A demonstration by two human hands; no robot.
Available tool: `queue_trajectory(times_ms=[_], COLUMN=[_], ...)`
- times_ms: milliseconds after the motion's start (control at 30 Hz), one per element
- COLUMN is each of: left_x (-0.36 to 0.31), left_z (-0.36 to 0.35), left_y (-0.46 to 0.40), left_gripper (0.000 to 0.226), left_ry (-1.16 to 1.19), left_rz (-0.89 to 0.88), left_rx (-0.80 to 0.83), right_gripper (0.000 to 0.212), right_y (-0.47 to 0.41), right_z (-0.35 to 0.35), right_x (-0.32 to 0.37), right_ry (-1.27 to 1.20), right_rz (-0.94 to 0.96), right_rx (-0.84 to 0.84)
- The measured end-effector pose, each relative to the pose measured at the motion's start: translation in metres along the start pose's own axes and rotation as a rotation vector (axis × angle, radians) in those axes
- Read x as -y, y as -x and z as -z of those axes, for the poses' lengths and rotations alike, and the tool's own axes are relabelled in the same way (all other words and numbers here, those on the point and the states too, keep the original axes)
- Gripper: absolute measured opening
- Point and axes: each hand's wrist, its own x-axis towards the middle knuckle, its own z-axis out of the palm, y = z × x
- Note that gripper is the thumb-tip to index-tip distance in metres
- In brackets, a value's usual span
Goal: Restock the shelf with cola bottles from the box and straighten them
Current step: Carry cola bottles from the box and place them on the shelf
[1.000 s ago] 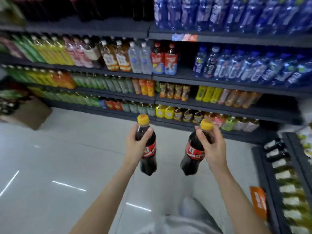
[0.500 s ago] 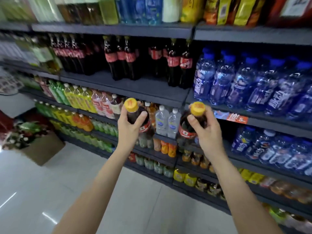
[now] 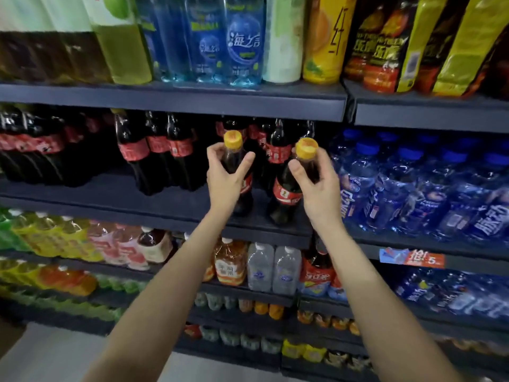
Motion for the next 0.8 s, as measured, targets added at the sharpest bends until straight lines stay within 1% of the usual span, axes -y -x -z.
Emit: queue_trajectory(times_ms=[67, 133, 200, 267, 333, 400, 433, 533, 667, 800], left_x=[0.011, 0.021, 0.033, 0.057, 0.081, 0.091, 0.094, 0.098, 0.098, 0.095], left_z=[-0.009, -0.016, -0.016, -0.013, -0.009, -0.006, -0.006, -0.002, -0.013, -0.036], left_y=[-0.019, -0.037, -0.048, -0.052, -0.045, -0.041, -0.041, -0.041, -0.049, -0.061], left_gripper=[0.057, 0.069, 0.079, 0.089, 0.1, 0.102, 0.104, 0.109, 0.107, 0.103], left_ry=[0.015, 0.062, 0.109, 0.095, 0.056, 0.014, -0.038, -0.215, -0.284, -0.287], left_rz=[0.028, 0.079, 0.07, 0.02, -0.029, -0.067, -0.09, -0.142, -0.152, -0.091], left_rx=[0.023, 0.053, 0.106, 0.243, 0.374, 0.424, 0.424, 0.394, 0.331, 0.27], right_gripper=[0.027, 0.03, 0.035, 0.053, 0.082, 0.101, 0.106, 0.105, 0.107, 0.106], right_y=[-0.01, -0.018, -0.023, -0.022, -0.011, 0.003, 0.01, 0.02, 0.014, 0.003], right_z=[-0.012, -0.021, -0.027, -0.037, -0.045, -0.047, -0.046, -0.044, -0.049, -0.049], right_x=[-0.01, -0.02, -0.029, -0.041, -0.056, -0.074, -0.08, -0.086, -0.088, -0.094], right_ry=[0.041, 0.083, 0.118, 0.152, 0.214, 0.308, 0.356, 0.431, 0.432, 0.504], right_rz=[-0.016, -0.035, -0.049, -0.079, -0.099, -0.111, -0.122, -0.126, -0.123, -0.123], right_rx=[-0.021, -0.065, -0.107, -0.127, -0.136, -0.148, -0.151, -0.189, -0.253, -0.309])
